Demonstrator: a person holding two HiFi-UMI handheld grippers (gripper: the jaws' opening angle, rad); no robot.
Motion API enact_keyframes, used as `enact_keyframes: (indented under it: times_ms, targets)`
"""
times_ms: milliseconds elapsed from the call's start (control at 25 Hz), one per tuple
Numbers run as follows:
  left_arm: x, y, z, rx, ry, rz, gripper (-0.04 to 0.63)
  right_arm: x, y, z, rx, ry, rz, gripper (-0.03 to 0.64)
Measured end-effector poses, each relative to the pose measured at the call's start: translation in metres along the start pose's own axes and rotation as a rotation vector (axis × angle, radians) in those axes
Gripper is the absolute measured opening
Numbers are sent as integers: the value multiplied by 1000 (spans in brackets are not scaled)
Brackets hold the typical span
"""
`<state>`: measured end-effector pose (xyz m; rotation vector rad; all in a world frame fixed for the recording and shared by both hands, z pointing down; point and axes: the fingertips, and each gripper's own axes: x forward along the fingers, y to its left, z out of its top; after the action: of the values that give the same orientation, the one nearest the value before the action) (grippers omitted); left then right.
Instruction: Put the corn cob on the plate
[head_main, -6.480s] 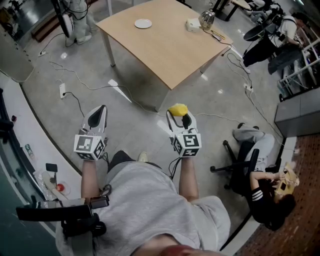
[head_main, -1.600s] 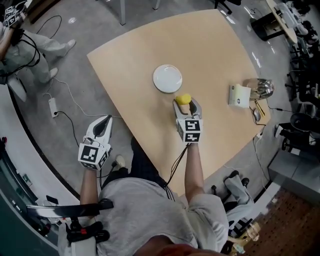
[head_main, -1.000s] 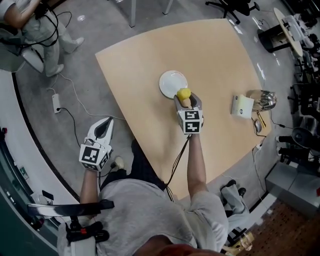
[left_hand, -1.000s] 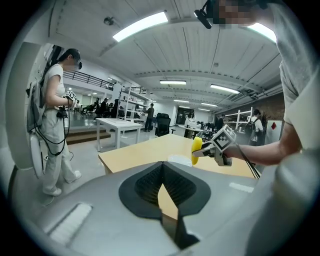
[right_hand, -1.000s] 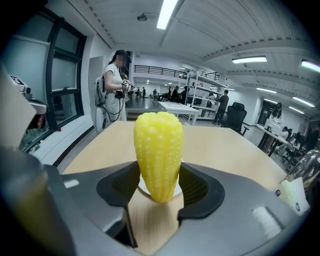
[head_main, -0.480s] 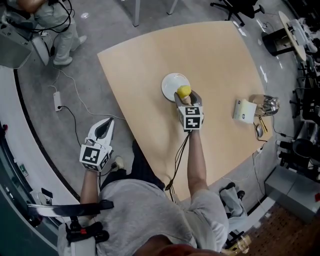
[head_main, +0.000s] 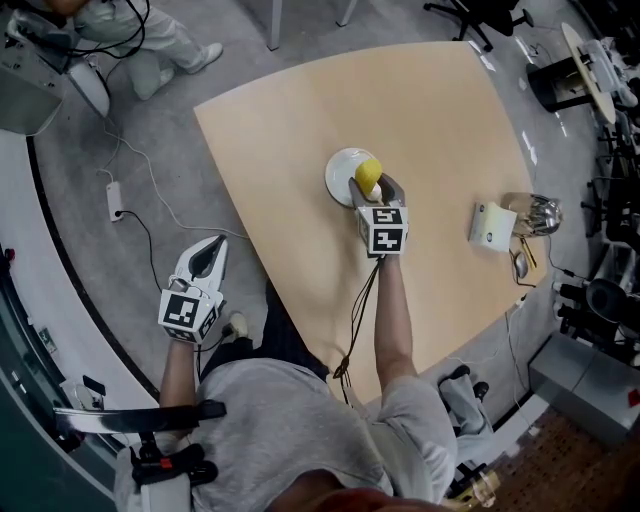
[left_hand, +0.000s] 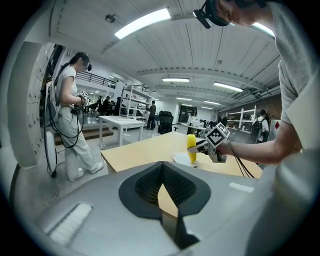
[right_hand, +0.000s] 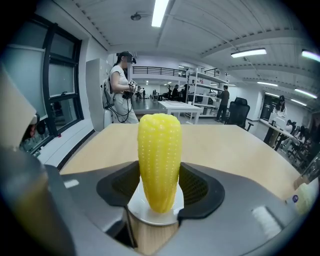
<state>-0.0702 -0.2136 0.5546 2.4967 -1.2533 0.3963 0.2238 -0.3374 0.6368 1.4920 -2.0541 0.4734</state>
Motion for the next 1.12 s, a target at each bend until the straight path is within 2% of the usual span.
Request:
enact_keyframes:
  times_ms: [400, 600, 1120]
  targets:
    - [0, 6, 1, -2, 13, 18, 20, 17, -1, 6, 3, 1, 16, 249]
    - [17, 17, -11, -5, 18, 23, 20, 41, -6, 0, 12, 0, 18, 245]
    - [27, 17, -10, 3, 27, 29, 20, 62, -6, -15, 16, 37, 45, 233]
